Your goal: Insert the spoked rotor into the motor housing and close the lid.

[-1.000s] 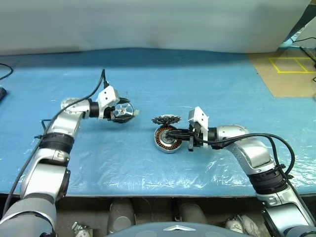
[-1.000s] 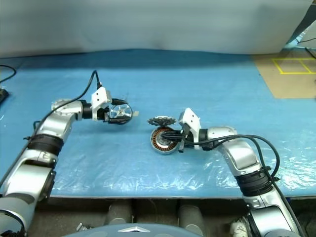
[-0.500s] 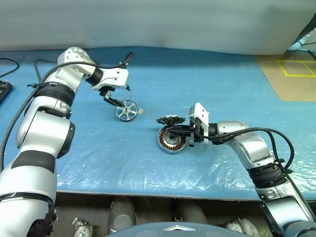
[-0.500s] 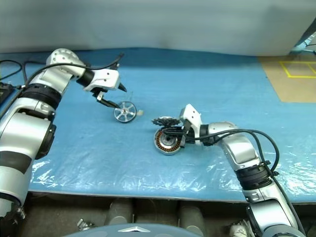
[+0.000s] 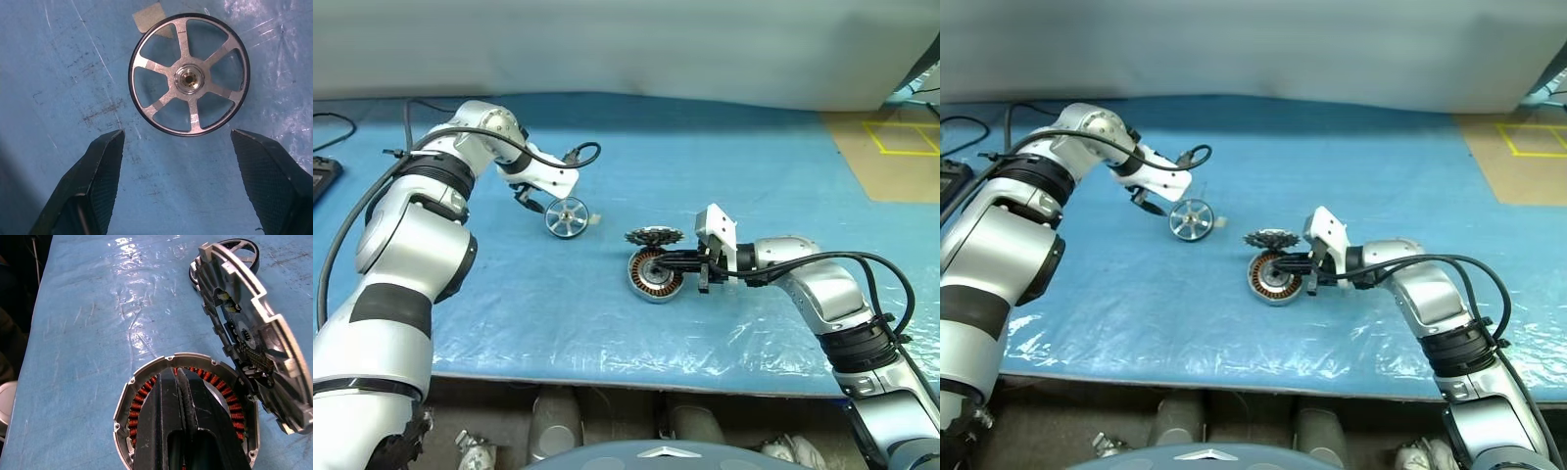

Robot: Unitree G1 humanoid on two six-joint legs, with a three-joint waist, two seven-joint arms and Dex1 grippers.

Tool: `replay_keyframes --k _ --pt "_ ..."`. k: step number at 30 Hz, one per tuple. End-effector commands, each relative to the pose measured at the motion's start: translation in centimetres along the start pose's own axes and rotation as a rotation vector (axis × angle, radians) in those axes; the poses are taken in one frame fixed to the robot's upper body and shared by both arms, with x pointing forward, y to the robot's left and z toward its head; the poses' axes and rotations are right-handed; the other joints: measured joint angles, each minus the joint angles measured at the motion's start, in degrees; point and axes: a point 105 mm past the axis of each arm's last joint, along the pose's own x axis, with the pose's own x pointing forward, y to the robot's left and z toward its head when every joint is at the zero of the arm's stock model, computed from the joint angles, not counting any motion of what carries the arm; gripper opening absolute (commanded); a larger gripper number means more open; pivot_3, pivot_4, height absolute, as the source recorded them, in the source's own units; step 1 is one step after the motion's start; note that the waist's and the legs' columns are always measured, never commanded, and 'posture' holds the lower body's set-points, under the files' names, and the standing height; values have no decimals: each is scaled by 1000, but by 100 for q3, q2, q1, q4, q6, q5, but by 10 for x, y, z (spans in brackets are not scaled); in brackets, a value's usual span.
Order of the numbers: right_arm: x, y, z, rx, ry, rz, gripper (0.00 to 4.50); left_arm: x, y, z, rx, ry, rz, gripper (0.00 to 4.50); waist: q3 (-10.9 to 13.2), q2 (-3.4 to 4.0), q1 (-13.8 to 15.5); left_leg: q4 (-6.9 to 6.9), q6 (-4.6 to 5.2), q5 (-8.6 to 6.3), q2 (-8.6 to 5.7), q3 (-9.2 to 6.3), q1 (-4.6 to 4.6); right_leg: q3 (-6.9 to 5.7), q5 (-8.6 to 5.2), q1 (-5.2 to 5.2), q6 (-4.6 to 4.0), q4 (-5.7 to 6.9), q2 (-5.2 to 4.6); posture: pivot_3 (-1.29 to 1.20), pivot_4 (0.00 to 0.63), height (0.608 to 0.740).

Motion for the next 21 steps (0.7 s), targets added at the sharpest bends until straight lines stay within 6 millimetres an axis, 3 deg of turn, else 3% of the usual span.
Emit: replay_keyframes --k 1,9,12,21 --pt "-4 2 13 -34 -41 -7 0 -5 10 2 41 28 35 3631 2 -1 2 3 0 0 0 -1 0 0 0 1 0 2 0 0 150 740" --pt "-4 3 12 -29 -39 -11 0 4 4 2 54 34 16 3631 5 -3 -6 7 0 0 0 -5 0 0 0 2 -1 7 1 0 150 740" --pt "-3 2 12 -27 -39 -15 0 9 3 4 55 32 17 2717 6 -3 -3 7 0 0 0 -6 0 -1 0 2 -1 7 1 0 150 740" --pt "-4 1 10 -24 -32 -29 0 17 -3 3 68 34 -4 2717 10 -4 -5 7 0 0 -1 -9 0 -1 0 2 -1 7 0 0 150 740"
